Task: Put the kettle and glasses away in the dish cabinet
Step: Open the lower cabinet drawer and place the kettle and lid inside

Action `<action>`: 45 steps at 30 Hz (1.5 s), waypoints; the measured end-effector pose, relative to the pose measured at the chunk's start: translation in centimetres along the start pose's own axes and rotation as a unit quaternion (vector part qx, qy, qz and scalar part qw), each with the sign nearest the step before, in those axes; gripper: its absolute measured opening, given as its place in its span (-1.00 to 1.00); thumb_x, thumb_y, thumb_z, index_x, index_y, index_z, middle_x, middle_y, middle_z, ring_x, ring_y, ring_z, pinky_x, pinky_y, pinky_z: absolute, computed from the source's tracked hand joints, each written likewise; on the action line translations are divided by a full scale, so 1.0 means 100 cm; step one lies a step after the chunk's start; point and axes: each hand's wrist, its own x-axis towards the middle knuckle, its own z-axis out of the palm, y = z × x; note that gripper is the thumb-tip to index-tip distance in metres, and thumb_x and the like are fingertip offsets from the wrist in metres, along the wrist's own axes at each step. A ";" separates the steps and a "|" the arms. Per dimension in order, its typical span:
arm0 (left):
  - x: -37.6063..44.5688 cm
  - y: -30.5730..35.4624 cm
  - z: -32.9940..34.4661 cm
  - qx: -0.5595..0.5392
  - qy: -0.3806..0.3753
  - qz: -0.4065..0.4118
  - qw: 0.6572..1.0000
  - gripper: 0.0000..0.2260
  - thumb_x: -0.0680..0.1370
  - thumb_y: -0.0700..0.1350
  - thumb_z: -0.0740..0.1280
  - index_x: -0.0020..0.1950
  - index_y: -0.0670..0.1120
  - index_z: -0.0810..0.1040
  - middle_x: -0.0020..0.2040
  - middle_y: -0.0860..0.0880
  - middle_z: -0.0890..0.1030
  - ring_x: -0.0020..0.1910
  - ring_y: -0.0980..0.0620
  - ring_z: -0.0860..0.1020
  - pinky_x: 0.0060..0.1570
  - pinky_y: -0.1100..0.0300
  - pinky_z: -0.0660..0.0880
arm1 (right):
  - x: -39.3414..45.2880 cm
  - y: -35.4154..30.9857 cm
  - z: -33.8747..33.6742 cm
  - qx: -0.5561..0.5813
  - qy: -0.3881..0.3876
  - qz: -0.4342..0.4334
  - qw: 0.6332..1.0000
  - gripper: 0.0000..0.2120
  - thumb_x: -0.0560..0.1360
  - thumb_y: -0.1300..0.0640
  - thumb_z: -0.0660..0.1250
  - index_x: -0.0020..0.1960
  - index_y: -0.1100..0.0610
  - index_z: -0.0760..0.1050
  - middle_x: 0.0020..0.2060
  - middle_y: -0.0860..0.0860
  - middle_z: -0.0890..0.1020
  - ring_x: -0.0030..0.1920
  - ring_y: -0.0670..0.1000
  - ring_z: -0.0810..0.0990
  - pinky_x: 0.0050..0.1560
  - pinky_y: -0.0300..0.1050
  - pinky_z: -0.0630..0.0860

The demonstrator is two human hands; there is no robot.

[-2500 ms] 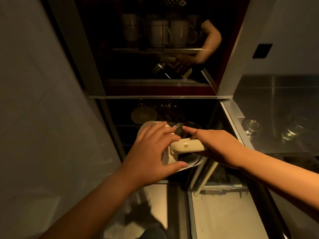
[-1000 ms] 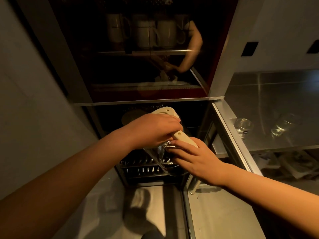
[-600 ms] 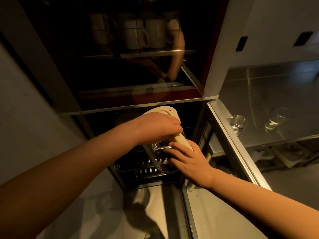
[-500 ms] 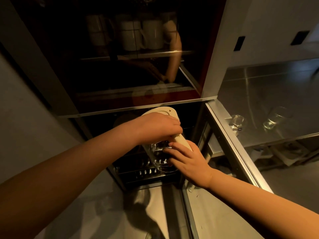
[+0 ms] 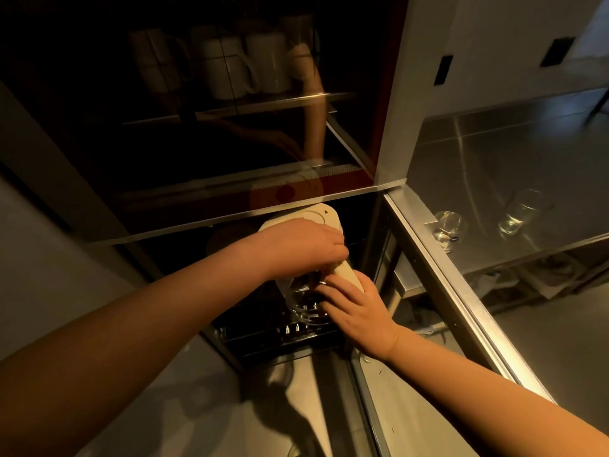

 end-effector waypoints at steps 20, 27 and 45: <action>0.045 -0.025 0.031 0.067 -0.034 0.054 0.996 -0.61 0.50 -0.18 0.36 0.31 -0.04 0.40 0.28 -0.02 0.46 0.24 0.04 0.44 0.01 0.21 0.46 | -0.010 0.061 0.017 -0.018 0.054 0.097 0.994 -0.76 0.41 -0.17 0.41 0.05 -0.24 0.51 -0.17 -0.36 0.59 0.17 -0.32 0.47 0.25 -0.24 0.40; 0.057 -0.029 0.044 0.079 -0.023 0.060 0.995 -0.61 0.50 -0.18 0.36 0.31 -0.05 0.41 0.29 -0.04 0.47 0.26 0.02 0.45 0.10 0.12 0.51 | -0.013 0.090 0.029 0.045 0.091 0.141 0.985 -0.56 0.49 0.36 0.15 0.23 -0.08 0.30 -0.12 -0.34 0.63 -0.07 -0.30 0.59 -0.02 -0.39 0.50; 0.052 -0.051 0.059 0.019 -0.029 0.026 0.999 -0.55 0.53 -0.22 0.30 0.40 -0.09 0.31 0.44 -0.06 0.30 0.45 0.02 0.23 0.19 0.12 0.46 | 0.026 0.090 0.027 -0.404 -0.009 -0.133 0.905 -0.67 0.32 0.34 0.48 0.04 0.23 0.51 0.08 0.17 0.53 0.17 0.12 0.42 0.39 0.14 0.20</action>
